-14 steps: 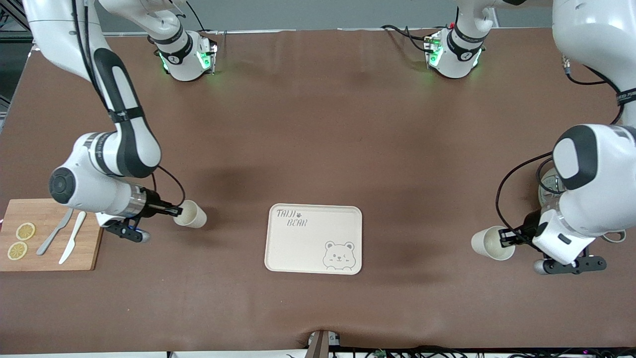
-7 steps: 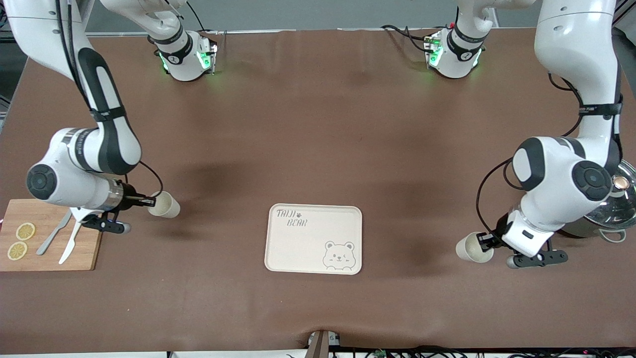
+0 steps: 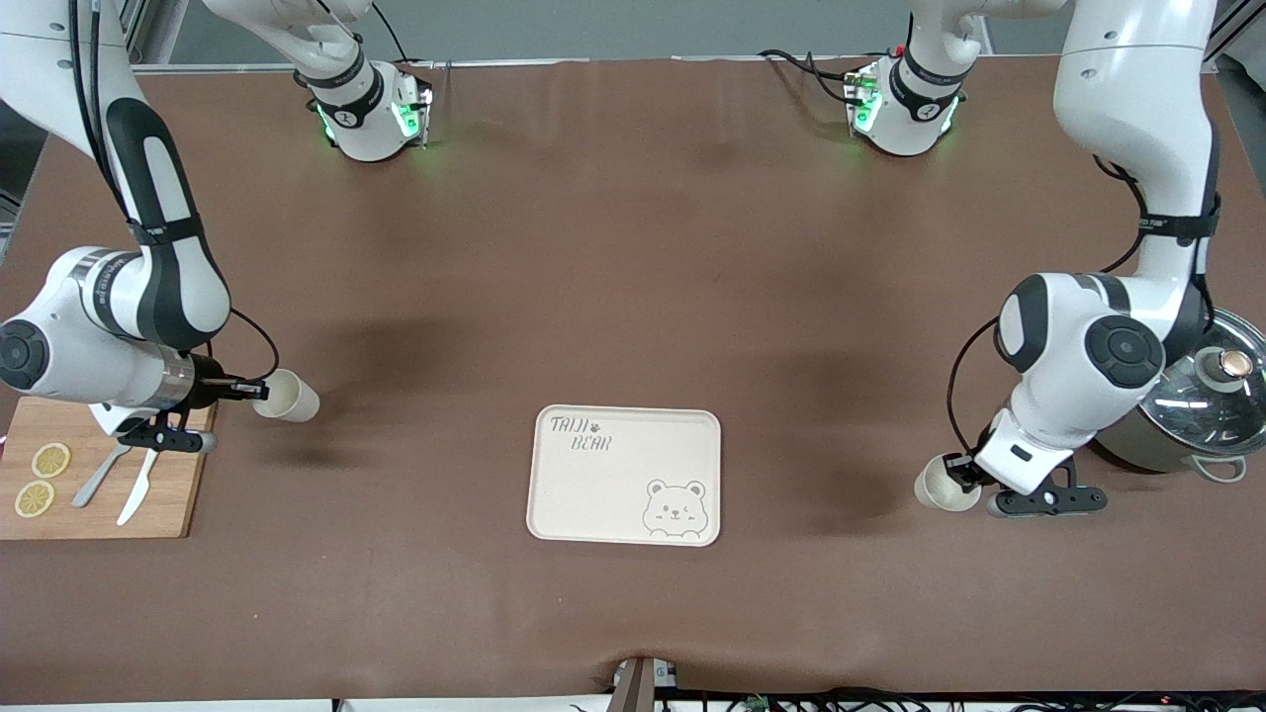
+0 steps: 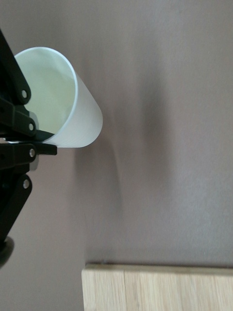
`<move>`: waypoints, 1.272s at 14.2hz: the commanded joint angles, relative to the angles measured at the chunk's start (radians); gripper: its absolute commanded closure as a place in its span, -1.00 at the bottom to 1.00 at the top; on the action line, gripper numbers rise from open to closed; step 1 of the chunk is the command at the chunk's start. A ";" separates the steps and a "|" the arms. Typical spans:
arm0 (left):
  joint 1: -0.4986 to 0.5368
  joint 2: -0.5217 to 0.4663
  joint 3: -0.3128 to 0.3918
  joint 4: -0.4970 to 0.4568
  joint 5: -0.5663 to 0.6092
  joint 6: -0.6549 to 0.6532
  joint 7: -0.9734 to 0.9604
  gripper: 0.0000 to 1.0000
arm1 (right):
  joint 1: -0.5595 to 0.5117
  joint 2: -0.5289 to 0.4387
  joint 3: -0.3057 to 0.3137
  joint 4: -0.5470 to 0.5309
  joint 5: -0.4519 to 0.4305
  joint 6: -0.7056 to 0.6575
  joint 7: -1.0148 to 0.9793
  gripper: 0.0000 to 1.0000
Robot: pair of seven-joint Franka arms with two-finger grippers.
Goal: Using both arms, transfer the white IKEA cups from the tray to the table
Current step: 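Lower both cups onto the table and open both grippers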
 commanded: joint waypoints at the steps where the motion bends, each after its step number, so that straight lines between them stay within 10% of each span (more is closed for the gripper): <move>1: 0.001 0.015 -0.001 -0.065 0.012 0.104 -0.011 1.00 | -0.050 -0.003 0.017 -0.022 -0.017 0.000 -0.061 1.00; 11: 0.014 0.077 -0.003 -0.129 0.007 0.290 -0.013 1.00 | -0.084 0.040 0.017 -0.020 -0.031 0.000 -0.104 1.00; 12: 0.014 0.075 -0.003 -0.128 0.007 0.290 -0.013 0.69 | -0.085 0.043 0.017 -0.020 -0.031 0.002 -0.104 1.00; 13: 0.012 0.074 -0.003 -0.128 0.007 0.290 -0.010 -0.89 | -0.085 0.045 0.017 -0.020 -0.032 0.005 -0.104 1.00; 16: 0.011 0.060 -0.001 -0.117 0.007 0.289 0.002 -1.00 | -0.088 0.046 0.017 -0.019 -0.031 0.009 -0.104 1.00; 18: 0.011 0.051 -0.003 -0.108 0.007 0.284 0.002 -1.00 | -0.094 0.055 0.017 -0.014 -0.031 0.011 -0.101 0.51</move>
